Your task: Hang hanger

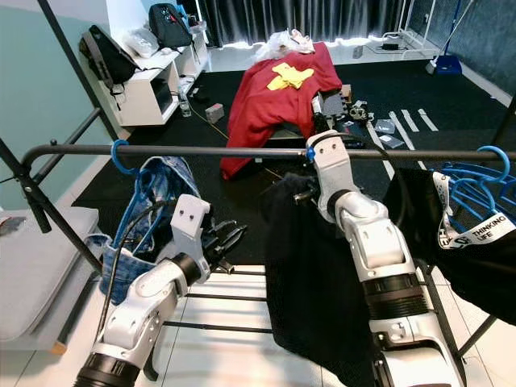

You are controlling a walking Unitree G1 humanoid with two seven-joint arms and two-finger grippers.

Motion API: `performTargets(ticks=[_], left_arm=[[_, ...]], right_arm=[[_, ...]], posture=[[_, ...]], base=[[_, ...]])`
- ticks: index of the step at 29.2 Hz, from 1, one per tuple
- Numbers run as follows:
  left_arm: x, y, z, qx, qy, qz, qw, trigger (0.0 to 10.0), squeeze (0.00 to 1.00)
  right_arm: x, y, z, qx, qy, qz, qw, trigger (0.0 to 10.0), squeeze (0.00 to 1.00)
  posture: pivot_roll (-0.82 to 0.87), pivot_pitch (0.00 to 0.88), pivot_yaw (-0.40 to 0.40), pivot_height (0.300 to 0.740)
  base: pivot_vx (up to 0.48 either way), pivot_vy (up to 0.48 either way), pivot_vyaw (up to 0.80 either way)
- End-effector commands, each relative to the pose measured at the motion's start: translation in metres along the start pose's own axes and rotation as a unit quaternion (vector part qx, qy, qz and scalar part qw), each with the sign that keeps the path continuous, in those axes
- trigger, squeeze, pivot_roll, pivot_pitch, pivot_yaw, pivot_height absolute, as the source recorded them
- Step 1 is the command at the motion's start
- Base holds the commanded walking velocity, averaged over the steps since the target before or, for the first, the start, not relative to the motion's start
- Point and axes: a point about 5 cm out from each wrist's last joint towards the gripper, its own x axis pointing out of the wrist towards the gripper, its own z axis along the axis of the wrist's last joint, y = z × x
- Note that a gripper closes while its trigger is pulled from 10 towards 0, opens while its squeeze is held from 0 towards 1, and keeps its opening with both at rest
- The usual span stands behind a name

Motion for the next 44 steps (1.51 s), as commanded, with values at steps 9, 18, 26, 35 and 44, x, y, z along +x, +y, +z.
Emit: performTargets(ticks=[9,18,26,35,44], left_arm=[[-0.005,0.007,-0.005,0.004,0.013,0.008,1.000,10.0,0.00],[-0.006,0.009,-0.002,0.004,0.009,0.012,1.000,10.0,0.00],[-0.005,0.010,0.000,0.005,0.010,0.007,1.000,10.0,0.00],[-0.012,0.034,-0.010,0.003,0.035,0.090,0.995,10.0,0.00],[-0.026,0.043,-0.025,-0.024,0.057,0.132,0.989,10.0,0.00]], right_arm=[[-0.001,0.008,0.000,0.019,-0.002,0.018,1.000,0.0,0.00],[-0.030,0.019,0.029,-0.061,-0.058,0.017,0.996,0.0,0.00],[-0.052,0.033,0.040,-0.061,-0.089,0.031,0.994,0.0,0.00],[-0.039,0.057,-0.060,0.044,0.086,0.134,0.986,0.0,0.00],[-0.022,0.051,-0.093,0.046,0.096,0.105,0.989,0.0,0.00]], posture=[[0.07,0.038,0.072,0.740],[0.07,0.048,0.076,0.740],[0.08,0.034,0.088,0.740],[0.09,0.022,0.064,0.740],[0.11,0.025,0.041,0.740]], base=[[0.000,0.000,0.00],[0.000,0.000,0.00],[0.000,0.000,0.00],[0.000,0.000,0.00],[0.000,0.000,0.00]])
